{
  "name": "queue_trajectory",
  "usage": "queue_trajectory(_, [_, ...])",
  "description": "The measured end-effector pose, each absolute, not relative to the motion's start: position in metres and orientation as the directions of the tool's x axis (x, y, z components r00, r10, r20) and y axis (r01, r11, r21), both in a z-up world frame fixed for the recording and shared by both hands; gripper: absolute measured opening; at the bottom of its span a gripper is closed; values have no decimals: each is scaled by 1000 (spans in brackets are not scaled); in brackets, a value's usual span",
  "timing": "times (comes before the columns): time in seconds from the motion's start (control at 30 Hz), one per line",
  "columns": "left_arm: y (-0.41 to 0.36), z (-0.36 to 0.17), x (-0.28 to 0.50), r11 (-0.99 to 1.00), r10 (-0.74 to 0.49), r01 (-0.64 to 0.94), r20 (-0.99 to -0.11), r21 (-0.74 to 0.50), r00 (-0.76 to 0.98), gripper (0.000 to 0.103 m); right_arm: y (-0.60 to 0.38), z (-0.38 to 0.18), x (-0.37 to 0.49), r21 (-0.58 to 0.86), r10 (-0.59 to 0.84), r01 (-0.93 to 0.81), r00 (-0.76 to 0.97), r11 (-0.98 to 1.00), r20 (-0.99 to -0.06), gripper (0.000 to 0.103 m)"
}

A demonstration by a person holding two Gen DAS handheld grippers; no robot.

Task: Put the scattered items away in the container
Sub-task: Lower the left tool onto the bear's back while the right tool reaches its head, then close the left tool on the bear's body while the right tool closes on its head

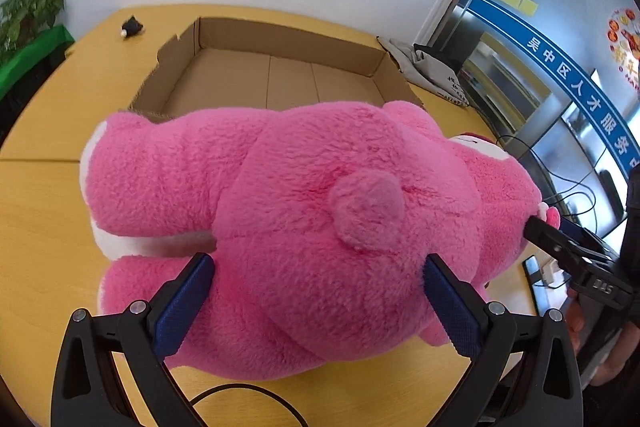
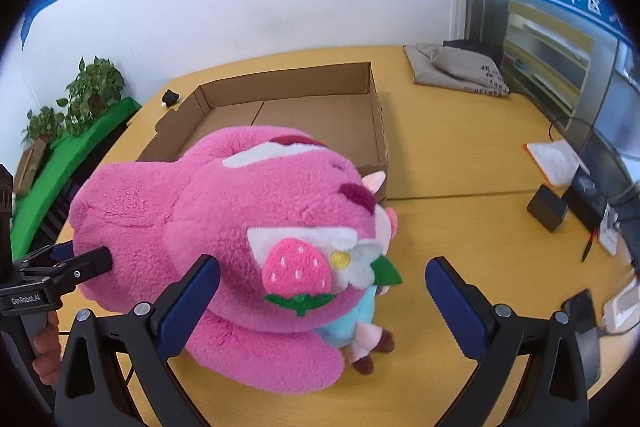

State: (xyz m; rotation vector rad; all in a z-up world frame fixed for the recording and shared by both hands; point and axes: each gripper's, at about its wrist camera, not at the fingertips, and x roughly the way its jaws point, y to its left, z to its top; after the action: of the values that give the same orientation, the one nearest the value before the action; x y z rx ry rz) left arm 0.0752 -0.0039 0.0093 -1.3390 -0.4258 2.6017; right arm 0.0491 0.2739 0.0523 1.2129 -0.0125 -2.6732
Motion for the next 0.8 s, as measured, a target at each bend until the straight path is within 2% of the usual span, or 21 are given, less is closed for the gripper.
queue_trajectory(0.07, [-6,5,71,-937,307,-38,-768,-347,-561,101,272,43,33,88,-198,204,-615,-975,-764,103])
queue_trajectory(0.27, [-11,10,68,-928,333,-47,-764,-370,-552,71,277,14,14,236,-327,231,-554,-944,-765,101])
queue_trajectory(0.33, [-11,15,70,-926,337,-53,-756,-373,-561,62,278,10,16,297,-382,241,-542,-924,-748,87])
queue_trajectory(0.37, [-11,18,71,-926,339,-59,-751,-374,-567,55,278,10,18,327,-415,255,-535,-910,-736,71])
queue_trajectory(0.4, [-11,21,73,-923,346,-67,-745,-378,-570,46,277,13,23,323,-414,260,-548,-910,-726,66])
queue_trajectory(0.47, [-11,27,75,-924,348,-79,-739,-374,-577,39,271,22,33,278,-386,271,-578,-922,-718,59])
queue_trajectory(0.6, [-12,35,79,-925,346,-85,-732,-370,-587,32,265,40,49,246,-383,298,-623,-923,-683,49])
queue_trajectory(0.8, [-15,62,75,-927,344,-110,-697,-357,-629,28,265,63,54,260,-410,318,-660,-912,-630,45])
